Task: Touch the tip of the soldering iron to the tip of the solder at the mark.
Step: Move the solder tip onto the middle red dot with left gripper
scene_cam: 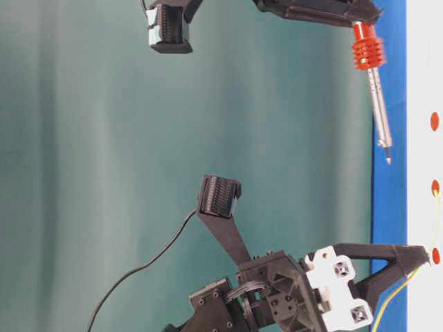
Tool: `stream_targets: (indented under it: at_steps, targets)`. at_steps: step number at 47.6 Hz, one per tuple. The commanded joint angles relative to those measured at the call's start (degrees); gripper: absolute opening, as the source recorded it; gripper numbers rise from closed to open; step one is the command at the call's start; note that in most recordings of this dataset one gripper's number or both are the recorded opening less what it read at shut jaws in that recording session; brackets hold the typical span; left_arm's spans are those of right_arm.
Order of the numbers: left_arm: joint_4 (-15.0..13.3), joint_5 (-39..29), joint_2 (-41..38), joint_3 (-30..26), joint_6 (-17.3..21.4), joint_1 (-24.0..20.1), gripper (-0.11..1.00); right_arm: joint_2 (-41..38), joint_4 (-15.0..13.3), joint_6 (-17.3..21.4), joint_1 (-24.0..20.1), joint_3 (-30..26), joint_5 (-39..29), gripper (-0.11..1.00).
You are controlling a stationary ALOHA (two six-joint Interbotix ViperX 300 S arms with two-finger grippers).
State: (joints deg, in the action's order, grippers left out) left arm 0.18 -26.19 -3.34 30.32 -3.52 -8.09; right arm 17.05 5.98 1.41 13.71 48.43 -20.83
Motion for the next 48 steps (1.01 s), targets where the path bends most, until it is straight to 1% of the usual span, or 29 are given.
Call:
stream_targets:
  at_steps: [1,23,48]
  targets:
    - [0.09,0.18,0.70,-1.23,0.00,-0.09,0.03,-0.35,-0.09,0.00,-0.44,-1.41,0.53,0.06]
    - [0.09,0.26,0.70,-1.23,-0.18,-0.09,0.03,-8.35,-0.09,-0.09,-1.85,-6.06,1.23,0.06]
    - [0.09,0.18,0.70,-1.23,-0.09,-0.09,0.03,-9.58,0.00,0.00,-1.93,-6.50,1.14,0.06]
